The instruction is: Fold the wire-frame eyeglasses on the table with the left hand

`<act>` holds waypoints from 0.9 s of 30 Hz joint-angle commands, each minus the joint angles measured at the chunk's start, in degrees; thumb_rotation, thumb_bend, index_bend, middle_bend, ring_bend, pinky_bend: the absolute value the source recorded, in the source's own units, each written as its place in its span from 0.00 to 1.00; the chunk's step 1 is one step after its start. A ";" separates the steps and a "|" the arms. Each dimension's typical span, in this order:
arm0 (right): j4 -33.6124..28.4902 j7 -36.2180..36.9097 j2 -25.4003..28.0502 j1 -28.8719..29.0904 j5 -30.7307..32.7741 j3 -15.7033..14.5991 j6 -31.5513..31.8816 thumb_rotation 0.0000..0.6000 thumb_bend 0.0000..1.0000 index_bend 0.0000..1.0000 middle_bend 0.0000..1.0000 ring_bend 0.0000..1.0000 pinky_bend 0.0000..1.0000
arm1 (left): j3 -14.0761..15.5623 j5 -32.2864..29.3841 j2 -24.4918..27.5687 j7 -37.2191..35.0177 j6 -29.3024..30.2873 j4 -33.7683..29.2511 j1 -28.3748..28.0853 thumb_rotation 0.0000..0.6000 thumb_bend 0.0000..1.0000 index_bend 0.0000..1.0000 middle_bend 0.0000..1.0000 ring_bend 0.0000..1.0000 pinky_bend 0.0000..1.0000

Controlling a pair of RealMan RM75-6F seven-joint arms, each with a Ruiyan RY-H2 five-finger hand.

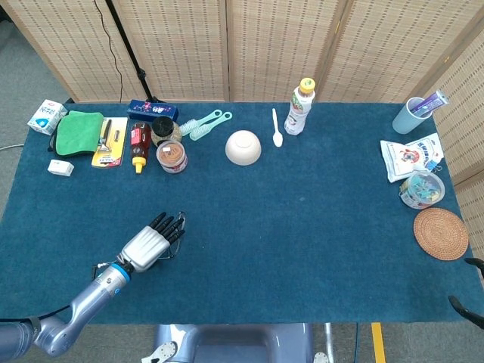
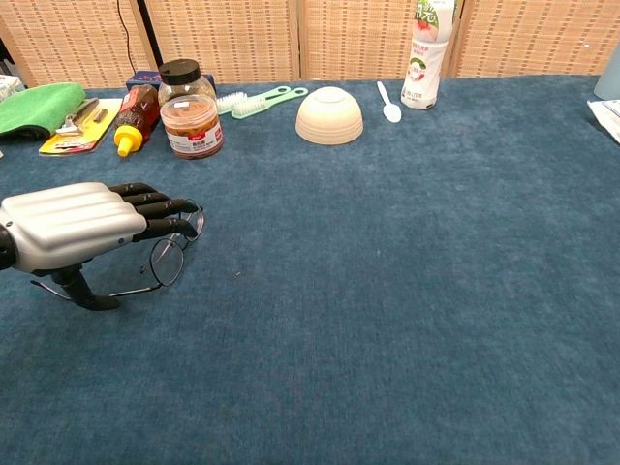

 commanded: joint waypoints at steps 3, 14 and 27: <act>-0.16 -0.17 0.08 0.03 0.09 0.02 -0.13 1.00 0.01 0.30 0.10 0.16 0.27 | -0.26 0.24 -0.56 -0.54 0.28 0.67 0.10 0.97 0.19 0.17 0.00 0.00 0.00; -0.66 -0.73 0.27 0.19 0.43 0.10 -0.61 1.00 0.01 0.30 0.10 0.16 0.27 | -0.51 1.42 -1.27 -1.24 1.26 1.66 0.38 0.97 0.19 0.26 0.00 0.00 0.00; -0.93 -1.02 0.32 0.21 1.15 0.18 -1.07 1.00 0.01 0.30 0.10 0.16 0.28 | -0.95 1.79 -1.97 -1.90 1.32 2.61 0.37 0.97 0.19 0.38 0.00 0.00 0.00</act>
